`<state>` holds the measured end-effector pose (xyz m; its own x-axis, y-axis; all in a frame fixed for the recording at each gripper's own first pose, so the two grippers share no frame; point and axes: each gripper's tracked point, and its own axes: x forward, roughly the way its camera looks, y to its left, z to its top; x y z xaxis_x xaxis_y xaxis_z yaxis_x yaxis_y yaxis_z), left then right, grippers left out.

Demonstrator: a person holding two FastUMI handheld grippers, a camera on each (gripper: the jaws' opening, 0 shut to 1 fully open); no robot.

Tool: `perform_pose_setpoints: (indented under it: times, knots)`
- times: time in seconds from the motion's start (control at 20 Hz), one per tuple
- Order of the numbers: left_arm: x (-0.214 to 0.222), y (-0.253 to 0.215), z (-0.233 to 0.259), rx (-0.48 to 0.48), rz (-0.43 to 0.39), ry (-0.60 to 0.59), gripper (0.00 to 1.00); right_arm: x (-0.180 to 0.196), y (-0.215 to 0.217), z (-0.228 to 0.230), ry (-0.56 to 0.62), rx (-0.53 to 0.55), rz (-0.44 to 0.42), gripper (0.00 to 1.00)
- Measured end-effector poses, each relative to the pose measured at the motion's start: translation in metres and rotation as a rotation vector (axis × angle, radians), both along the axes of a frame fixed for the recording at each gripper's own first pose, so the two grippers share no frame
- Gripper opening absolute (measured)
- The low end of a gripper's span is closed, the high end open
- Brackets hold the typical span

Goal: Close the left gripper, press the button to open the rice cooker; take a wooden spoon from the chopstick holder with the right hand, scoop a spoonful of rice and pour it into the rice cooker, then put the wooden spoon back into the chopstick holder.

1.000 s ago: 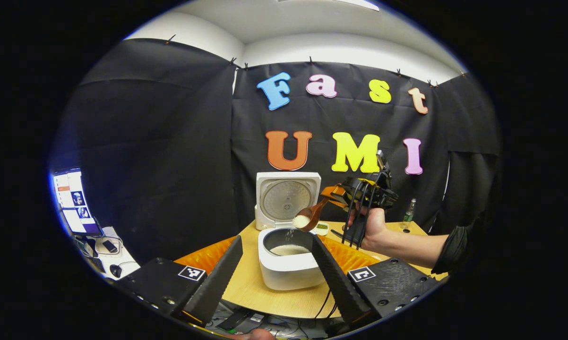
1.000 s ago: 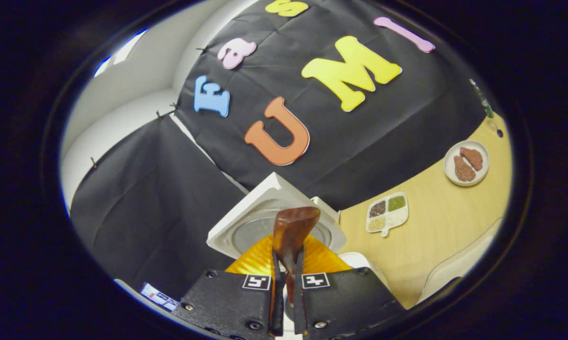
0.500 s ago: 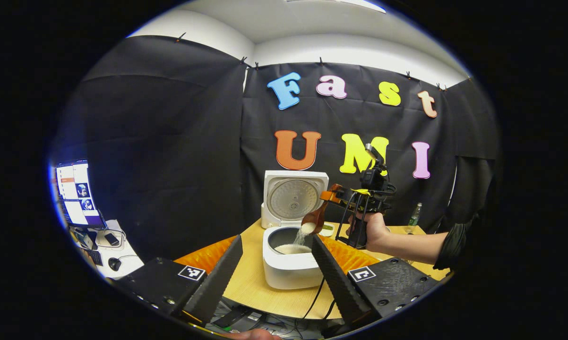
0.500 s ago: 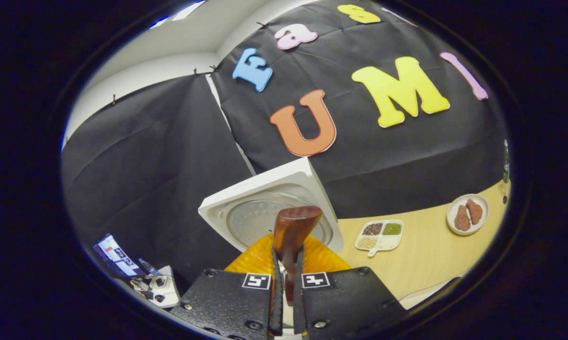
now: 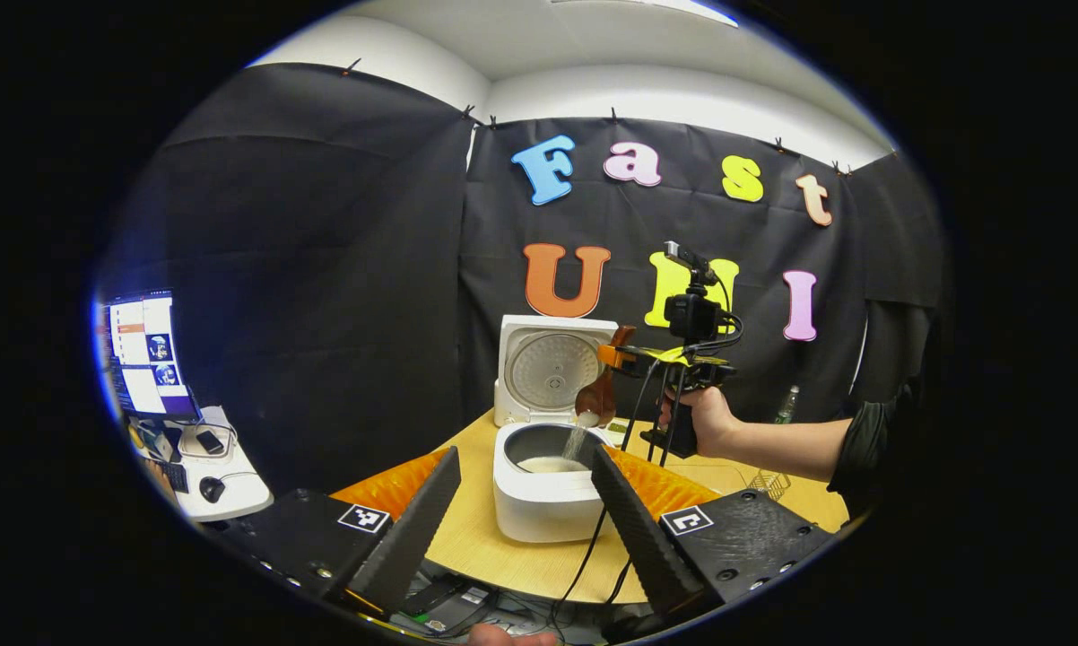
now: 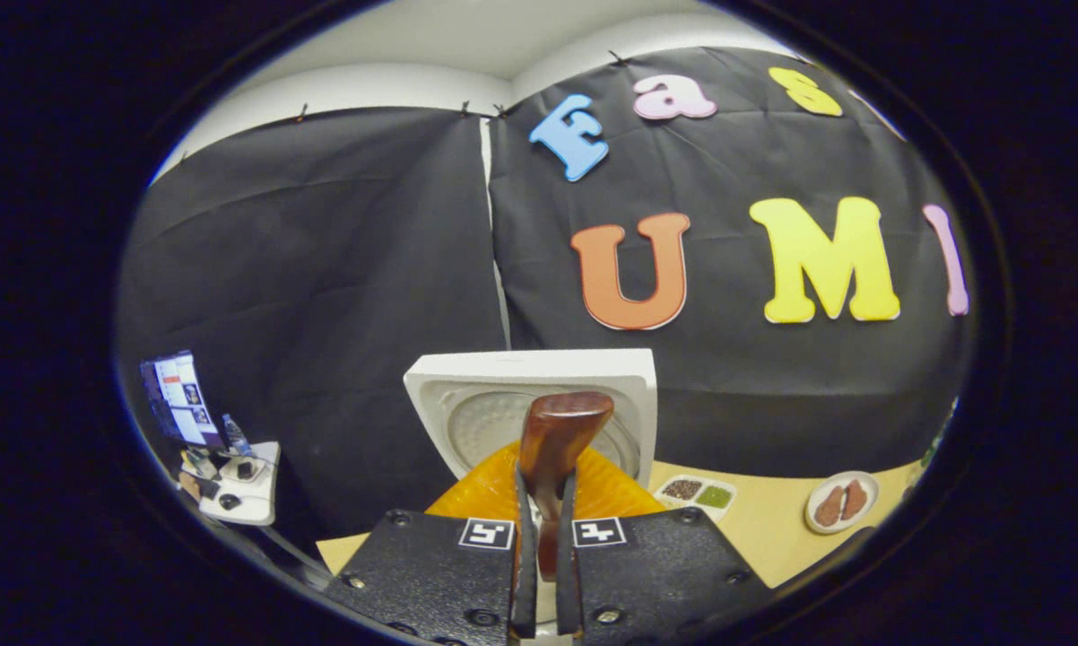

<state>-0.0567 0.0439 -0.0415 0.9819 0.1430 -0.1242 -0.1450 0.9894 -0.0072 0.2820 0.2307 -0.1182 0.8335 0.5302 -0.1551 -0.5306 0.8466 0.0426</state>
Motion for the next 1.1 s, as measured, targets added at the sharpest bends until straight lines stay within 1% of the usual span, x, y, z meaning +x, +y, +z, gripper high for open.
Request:
perform_pose_setpoints:
  times: [0.1, 0.25, 0.45, 0.6, 0.75, 0.8, 1.0, 1.1]
  knots:
    - [0.0, -0.003, 0.002, -0.007, -0.003, -0.011, 0.94, -0.002, 0.002, 0.004, -0.055, -0.078, 0.007, 0.1]
    - [-0.002, -0.007, 0.001, 0.011, -0.014, -0.016, 0.94, -0.006, 0.009, 0.005, -0.107, -0.17, 0.046, 0.1]
    - [-0.006, -0.011, -0.001, 0.042, -0.017, -0.025, 0.94, -0.017, 0.019, 0.019, -0.184, -0.247, 0.094, 0.11]
    - [-0.005, -0.017, -0.009, 0.034, -0.029, -0.025, 0.94, -0.024, 0.03, 0.028, -0.22, -0.276, 0.142, 0.11]
    - [-0.005, -0.02, -0.011, 0.024, -0.035, -0.029, 0.94, -0.029, 0.033, 0.035, -0.208, -0.248, 0.152, 0.09]
    - [-0.004, -0.023, -0.011, 0.017, -0.042, -0.028, 0.94, -0.029, 0.031, 0.036, -0.185, -0.222, 0.146, 0.1]
    - [-0.002, -0.03, -0.005, 0.012, -0.06, -0.049, 0.94, -0.037, 0.013, 0.045, -0.063, -0.062, 0.104, 0.1]
    - [-0.001, -0.029, -0.003, 0.008, -0.066, -0.059, 0.94, -0.041, -0.003, 0.051, -0.015, 0.016, 0.082, 0.09]
